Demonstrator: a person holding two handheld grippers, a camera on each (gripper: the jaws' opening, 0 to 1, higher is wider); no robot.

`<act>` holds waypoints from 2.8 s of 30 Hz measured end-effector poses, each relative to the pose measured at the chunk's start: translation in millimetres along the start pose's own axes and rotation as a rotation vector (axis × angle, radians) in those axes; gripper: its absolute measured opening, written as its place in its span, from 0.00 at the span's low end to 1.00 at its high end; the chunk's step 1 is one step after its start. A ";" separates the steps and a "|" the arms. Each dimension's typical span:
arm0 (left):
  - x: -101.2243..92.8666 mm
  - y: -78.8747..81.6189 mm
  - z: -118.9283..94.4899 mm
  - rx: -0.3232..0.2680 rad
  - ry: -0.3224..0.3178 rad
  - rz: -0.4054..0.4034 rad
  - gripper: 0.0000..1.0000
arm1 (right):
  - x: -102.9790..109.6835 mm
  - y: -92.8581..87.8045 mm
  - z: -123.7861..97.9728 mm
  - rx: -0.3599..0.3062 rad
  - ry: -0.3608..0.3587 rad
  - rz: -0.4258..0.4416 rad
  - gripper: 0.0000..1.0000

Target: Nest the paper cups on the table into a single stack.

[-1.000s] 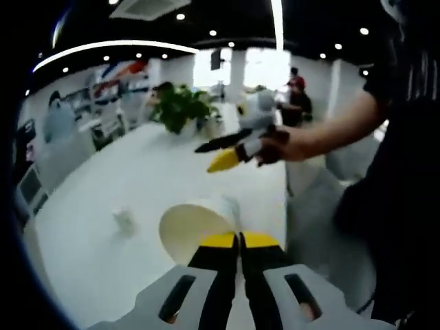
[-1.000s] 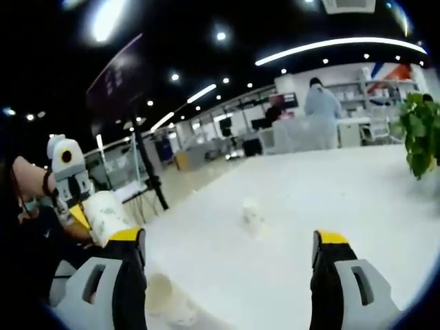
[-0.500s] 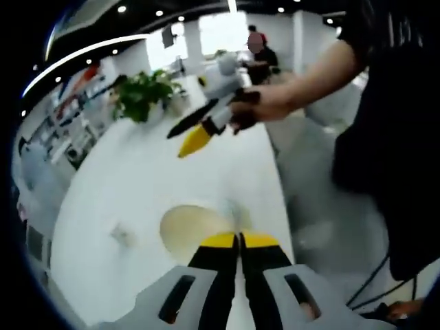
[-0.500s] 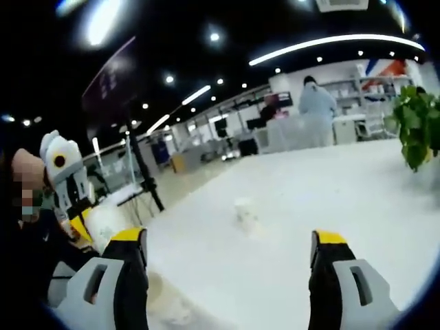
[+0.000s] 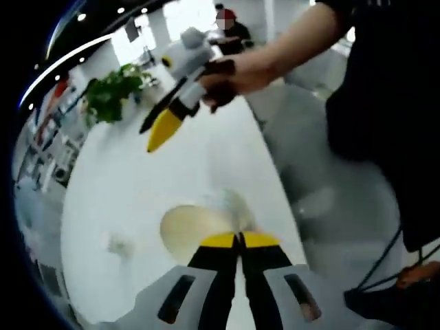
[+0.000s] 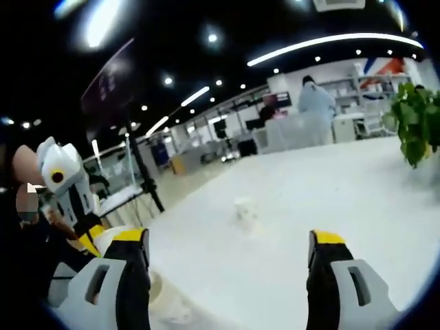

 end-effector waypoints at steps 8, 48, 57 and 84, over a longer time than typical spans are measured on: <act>-2.8 4.6 13.2 0.065 -0.027 0.075 0.00 | -1.7 -3.7 -0.9 -0.001 -0.005 0.011 0.94; -1.7 -0.1 62.2 0.185 -0.147 -0.024 0.22 | -12.8 -26.1 -23.7 -0.013 -0.021 0.078 0.92; -0.3 3.9 55.5 0.136 -0.133 -0.070 0.24 | -14.7 -26.1 -24.8 -0.010 -0.030 0.086 0.92; 8.9 -32.5 -2.1 -0.320 0.211 -0.711 0.35 | -12.0 -18.9 -9.7 0.026 -0.004 0.056 0.92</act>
Point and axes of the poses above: the point that each gripper's makers call its tool centre point, and the gripper's own axes: z roughly forward along the fingers, x roughly to its left, y roughly out of its top, the point moved 10 cm from there along -z, roughly backward along the fingers, and after that the axes turned 6 degrees about y, right-handed, at the moved point
